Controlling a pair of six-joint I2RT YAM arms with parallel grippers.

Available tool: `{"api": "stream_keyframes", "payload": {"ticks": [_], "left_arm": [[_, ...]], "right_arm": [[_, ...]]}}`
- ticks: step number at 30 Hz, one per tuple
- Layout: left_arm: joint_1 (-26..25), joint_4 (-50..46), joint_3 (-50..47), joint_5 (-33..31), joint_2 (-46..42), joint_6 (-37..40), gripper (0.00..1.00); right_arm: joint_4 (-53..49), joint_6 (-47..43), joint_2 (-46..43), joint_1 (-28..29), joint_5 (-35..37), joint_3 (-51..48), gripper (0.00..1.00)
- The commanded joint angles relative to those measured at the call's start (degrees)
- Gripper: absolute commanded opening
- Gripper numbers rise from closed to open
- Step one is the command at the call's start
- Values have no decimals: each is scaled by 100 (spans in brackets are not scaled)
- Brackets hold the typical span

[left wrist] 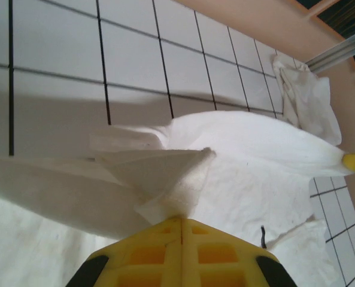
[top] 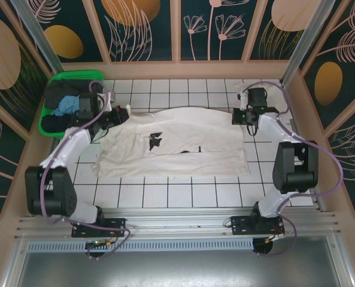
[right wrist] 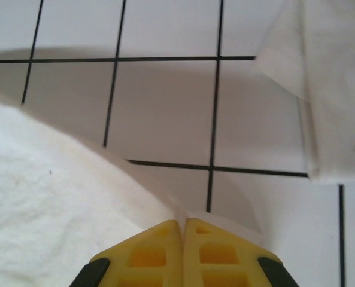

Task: Fold and stack the t-shirts

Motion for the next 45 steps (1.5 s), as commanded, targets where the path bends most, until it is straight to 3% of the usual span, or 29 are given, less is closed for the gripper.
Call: {"api": "stream_keyframes", "payload": {"ticks": [1, 7, 13, 19, 24, 30, 39, 42, 45], "left_arm": [[35, 30, -675, -255, -624, 61, 0], [35, -350, -1581, -983, -1423, 68, 0], [35, -404, -2141, -1336, -1883, -110, 0], [34, -467, -2102, -1584, -2098, -188, 0], [35, -703, -2036, -1684, -2178, -105, 0], [35, -694, -2301, -1804, -2267, -192, 0], [35, -747, -2311, -1858, -2261, -227, 0], [35, -764, -2319, -1891, -2294, -237, 0], [35, -746, -2348, -1826, -2314, -231, 0]], "right_arm": [[358, 101, -213, -88, 137, -490, 1], [853, 145, -401, -423, 541, -1058, 2], [940, 121, -503, -429, -266, -1320, 3], [649, 344, -900, -392, -291, -1445, 0], [333, 292, -1129, -223, 472, -1669, 0], [252, 295, -993, -151, 416, -1907, 2], [-113, 427, -949, -149, 443, -1813, 20], [-293, 602, -1105, -152, 374, -1747, 46], [-263, 987, -1402, -99, 204, -1613, 49]]}}
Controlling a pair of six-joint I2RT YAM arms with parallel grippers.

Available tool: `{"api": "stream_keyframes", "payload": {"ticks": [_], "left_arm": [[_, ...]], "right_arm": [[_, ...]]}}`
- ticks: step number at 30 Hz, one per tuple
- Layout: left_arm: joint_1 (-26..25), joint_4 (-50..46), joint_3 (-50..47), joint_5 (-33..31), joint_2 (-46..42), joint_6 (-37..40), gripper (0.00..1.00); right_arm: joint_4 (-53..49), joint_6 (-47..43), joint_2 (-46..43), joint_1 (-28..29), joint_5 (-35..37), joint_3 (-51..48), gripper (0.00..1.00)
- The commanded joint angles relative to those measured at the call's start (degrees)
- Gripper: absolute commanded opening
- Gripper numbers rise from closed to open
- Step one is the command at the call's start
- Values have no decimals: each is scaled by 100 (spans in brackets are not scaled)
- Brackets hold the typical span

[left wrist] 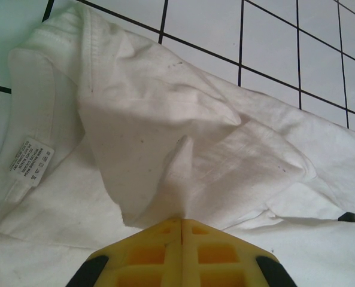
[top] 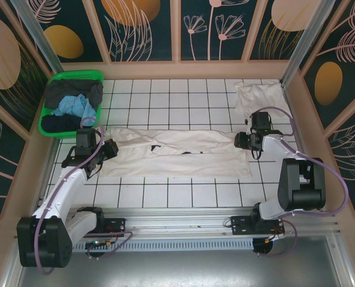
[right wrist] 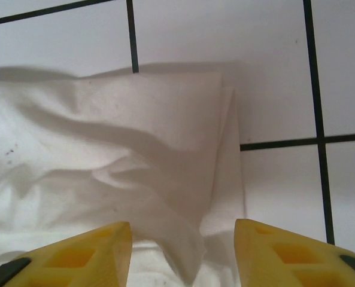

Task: Fold and stack the t-shirts

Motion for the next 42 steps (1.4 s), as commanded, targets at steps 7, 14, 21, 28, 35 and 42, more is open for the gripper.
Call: {"api": "stream_keyframes", "payload": {"ticks": [7, 14, 21, 28, 35, 42], "left_arm": [[31, -102, -63, -23, -83, -18, 0], [35, -78, -50, 10, -31, -1, 0], [35, -56, -93, -56, -148, -28, 0], [35, -70, -74, -74, -80, -11, 0], [35, -80, -65, -118, -58, -10, 0], [36, -95, -42, -128, 30, 17, 0]], "right_arm": [[971, 1262, -287, 857, -466, 159, 47], [897, 1466, 558, -115, -319, 163, 46], [781, 1239, 1580, -281, -310, 786, 34], [614, 1167, 1897, -266, 135, 1141, 16], [101, 839, 2087, -258, 708, 1601, 0], [-427, 234, 2453, -246, 724, 2468, 0]]}}
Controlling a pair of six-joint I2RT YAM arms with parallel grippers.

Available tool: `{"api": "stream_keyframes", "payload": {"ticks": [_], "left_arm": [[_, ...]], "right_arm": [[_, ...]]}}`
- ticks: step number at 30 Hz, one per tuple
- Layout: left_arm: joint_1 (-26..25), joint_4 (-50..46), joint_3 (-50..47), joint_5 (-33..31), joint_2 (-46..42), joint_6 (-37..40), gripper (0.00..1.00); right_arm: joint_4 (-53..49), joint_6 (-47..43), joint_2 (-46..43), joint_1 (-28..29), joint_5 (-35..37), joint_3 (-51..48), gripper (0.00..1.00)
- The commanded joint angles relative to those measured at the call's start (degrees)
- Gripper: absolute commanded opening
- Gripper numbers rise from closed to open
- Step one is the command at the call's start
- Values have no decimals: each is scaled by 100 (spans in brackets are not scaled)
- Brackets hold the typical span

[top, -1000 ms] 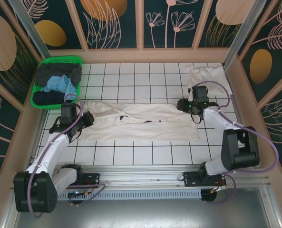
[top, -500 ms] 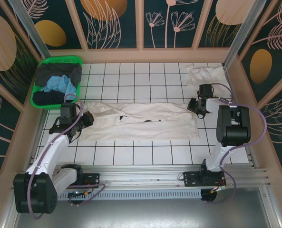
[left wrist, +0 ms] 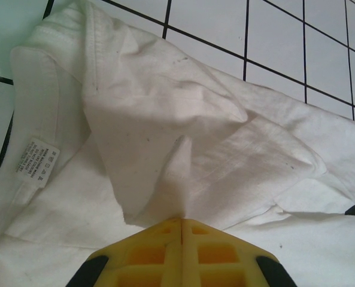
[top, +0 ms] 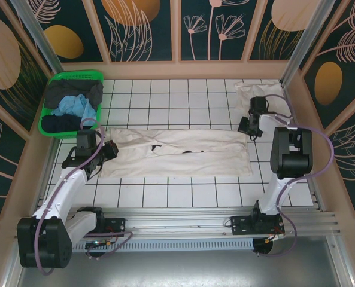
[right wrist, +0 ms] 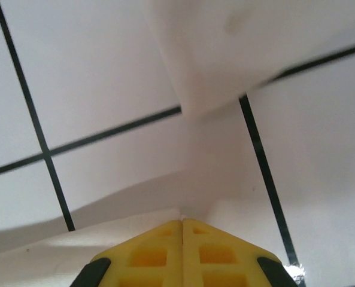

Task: Fold and stack the t-shirts

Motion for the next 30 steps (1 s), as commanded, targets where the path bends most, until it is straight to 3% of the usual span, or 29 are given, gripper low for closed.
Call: {"api": "stream_keyframes", "payload": {"ticks": [1, 2, 4, 5, 7, 10, 13, 16, 22, 30], "left_arm": [[31, -65, 21, -85, 50, 14, 0], [35, -49, 17, -65, 58, 22, 0], [35, -14, 6, 9, 59, 40, 0], [29, 1, -3, 67, 59, 49, 0], [23, 70, -33, 233, 76, 55, 0], [-204, 70, -19, 230, 141, 55, 0], [-653, 15, 21, 77, 233, -23, 0], [-834, -11, -84, -3, 164, -227, 0], [-866, -248, -40, -715, -83, -464, 0], [-868, 189, -363, -303, -117, -583, 0]], "right_arm": [[-532, -524, 335, 32, 181, 609, 0], [-692, -634, 479, 43, 220, 790, 0], [-1025, -739, 791, 98, 644, 1095, 19], [-1129, -764, 872, 131, 856, 1181, 23], [-1334, -713, 856, 231, 1183, 1331, 26], [-1307, -596, 349, 513, 1076, 1236, 36], [-776, -418, -312, 860, 462, 633, 41], [-316, -218, -632, 1081, -169, -137, 41], [-325, -183, -810, 992, 608, -937, 42], [-455, -126, -863, 634, 482, -1230, 35]]}}
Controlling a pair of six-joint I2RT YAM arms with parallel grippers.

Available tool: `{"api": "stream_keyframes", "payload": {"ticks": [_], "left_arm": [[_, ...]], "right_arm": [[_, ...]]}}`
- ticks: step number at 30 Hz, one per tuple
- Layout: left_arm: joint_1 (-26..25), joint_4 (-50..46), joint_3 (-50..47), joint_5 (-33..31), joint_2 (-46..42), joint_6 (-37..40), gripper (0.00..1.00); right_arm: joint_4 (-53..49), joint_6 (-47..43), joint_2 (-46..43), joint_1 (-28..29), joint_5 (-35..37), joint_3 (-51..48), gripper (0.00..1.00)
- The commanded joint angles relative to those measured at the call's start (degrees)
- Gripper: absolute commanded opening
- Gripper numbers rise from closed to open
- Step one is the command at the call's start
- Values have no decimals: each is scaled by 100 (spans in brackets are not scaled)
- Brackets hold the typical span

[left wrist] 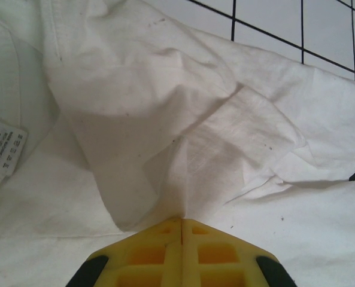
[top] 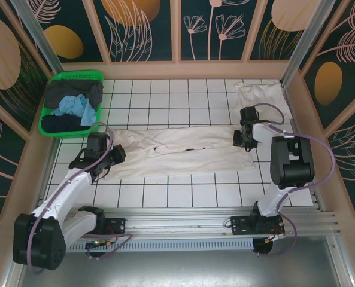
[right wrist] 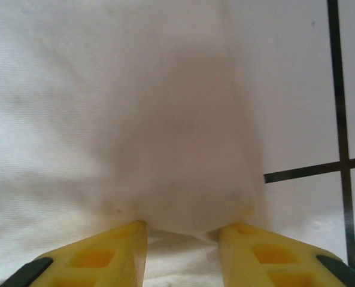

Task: Fold and stack the t-shirts

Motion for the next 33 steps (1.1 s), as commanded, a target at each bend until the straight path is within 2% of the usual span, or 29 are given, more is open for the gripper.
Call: {"api": "stream_keyframes", "payload": {"ticks": [1, 5, 9, 13, 15, 17, 20, 27, 30, 33], "left_arm": [[-29, 177, -162, 135, -111, -134, 0], [-214, 259, -226, 292, -87, -191, 1], [-478, 147, -150, 268, -7, -324, 13], [-473, -234, 97, -291, -578, -403, 26], [-474, -530, 391, -721, -791, -320, 32], [-472, -600, 611, -873, -722, -251, 40], [-472, -361, 794, -582, -131, -111, 42], [-502, 528, 1091, 282, 1643, 272, 43], [-520, 342, 1559, 44, 2476, 597, 46], [-630, 331, 1979, 254, 3114, 764, 45]], "right_arm": [[-120, 94, -142, 11, 210, -113, 35], [-284, 99, -468, -54, 460, -81, 35], [-303, 227, -951, 50, 222, 68, 35], [487, 284, -1174, 411, -408, -201, 38], [768, 346, -894, 496, -710, -268, 38], [805, 370, -537, 521, -565, -275, 36], [807, 381, -202, 400, 7, -410, 33], [949, 324, -97, -37, -57, -693, 33], [878, 321, 30, -180, -24, -577, 33], [741, 305, 85, -261, -48, -377, 33]]}}
